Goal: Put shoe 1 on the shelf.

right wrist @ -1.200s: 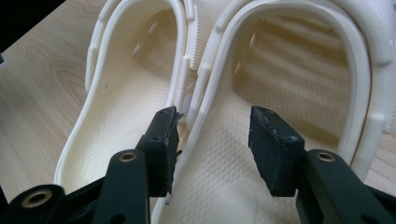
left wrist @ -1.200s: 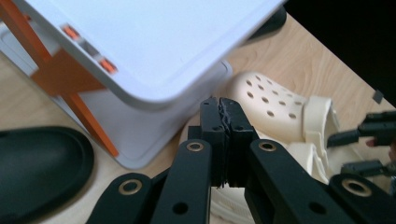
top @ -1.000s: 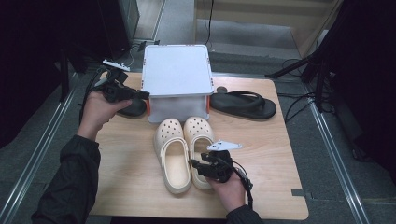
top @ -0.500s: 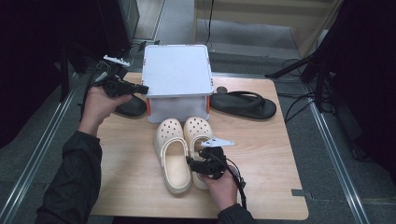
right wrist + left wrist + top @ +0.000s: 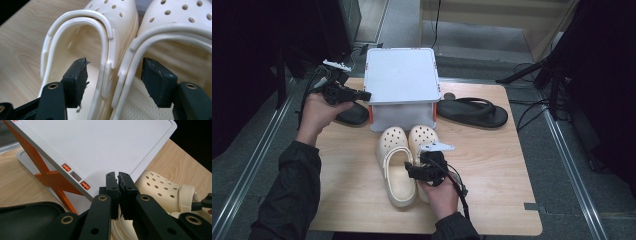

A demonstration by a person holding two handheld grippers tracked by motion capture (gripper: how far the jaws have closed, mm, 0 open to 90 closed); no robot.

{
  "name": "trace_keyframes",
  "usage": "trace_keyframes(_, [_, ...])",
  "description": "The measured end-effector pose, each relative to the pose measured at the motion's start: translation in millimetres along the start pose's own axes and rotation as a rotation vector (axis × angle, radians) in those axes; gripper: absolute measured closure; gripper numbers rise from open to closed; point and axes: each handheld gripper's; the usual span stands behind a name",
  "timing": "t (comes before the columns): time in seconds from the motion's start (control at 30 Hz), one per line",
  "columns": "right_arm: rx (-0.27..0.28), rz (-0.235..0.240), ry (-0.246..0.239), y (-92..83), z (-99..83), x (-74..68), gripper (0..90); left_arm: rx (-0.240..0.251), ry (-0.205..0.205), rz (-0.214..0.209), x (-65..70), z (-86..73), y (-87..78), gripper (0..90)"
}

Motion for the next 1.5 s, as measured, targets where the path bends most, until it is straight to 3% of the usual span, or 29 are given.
trace_keyframes(0.2, [-0.013, -0.042, 0.004, 11.7, 8.0, -9.4, 40.2, -0.002, 0.006, 0.0, -0.2, -0.1, -0.2, 86.9])
trace_keyframes(0.37, [-0.012, -0.104, 0.001, 17.3, 10.9, -11.0, 54.3, -0.004, 0.008, 0.001, -0.1, -0.1, -0.4, 86.9])
trace_keyframes(0.63, [-0.026, -0.093, 0.078, 15.2, 13.6, -2.9, 65.3, -0.007, 0.01, 0.006, 0.6, 0.1, -0.5, 86.9])
trace_keyframes(1.0, [-0.011, -0.072, 0.06, 11.8, 31.4, 2.3, 65.8, -0.008, 0.012, 0.014, 1.8, 0.2, 0.1, 86.7])
trace_keyframes(1.5, [-0.001, -0.073, 0.073, 41.4, 81.2, 7.4, 65.7, -0.001, 0.006, 0.003, 0.8, -0.5, 0.5, 86.4])
Point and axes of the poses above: each handheld gripper's, and its own axes: y roughly forward along the jaws, z roughly out of its top, x roughly to its right, and after that the axes turned 13 degrees about -z, right-handed
